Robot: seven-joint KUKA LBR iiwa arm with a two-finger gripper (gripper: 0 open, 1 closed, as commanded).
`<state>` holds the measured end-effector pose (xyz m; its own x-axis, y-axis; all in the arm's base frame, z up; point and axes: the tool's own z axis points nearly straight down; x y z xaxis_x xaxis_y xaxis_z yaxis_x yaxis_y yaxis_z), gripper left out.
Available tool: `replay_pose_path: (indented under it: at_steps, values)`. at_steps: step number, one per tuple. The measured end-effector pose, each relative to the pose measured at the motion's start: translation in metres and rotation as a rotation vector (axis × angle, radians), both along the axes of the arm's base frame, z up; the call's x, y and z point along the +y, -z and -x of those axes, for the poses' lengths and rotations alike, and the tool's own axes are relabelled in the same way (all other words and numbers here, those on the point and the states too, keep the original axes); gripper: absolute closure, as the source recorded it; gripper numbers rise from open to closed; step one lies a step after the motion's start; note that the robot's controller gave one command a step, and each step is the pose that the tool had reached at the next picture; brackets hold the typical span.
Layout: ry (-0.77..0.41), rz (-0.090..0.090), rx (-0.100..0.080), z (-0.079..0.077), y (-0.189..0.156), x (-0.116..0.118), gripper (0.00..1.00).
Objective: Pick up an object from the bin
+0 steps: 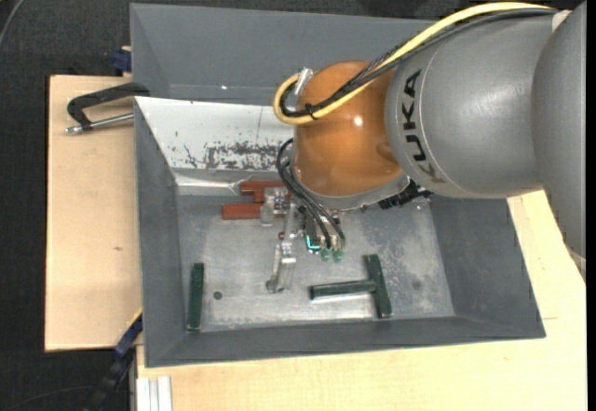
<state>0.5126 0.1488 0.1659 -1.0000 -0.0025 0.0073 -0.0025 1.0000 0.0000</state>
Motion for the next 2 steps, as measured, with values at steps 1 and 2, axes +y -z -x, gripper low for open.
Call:
replay_pose_path:
  at_steps: [1,2]
  values:
    - [-0.069,-0.002,-0.013,-0.065,0.097,-0.037,0.00]
    - [0.035,0.000,-0.016,-0.088,0.083,-0.093,0.00]
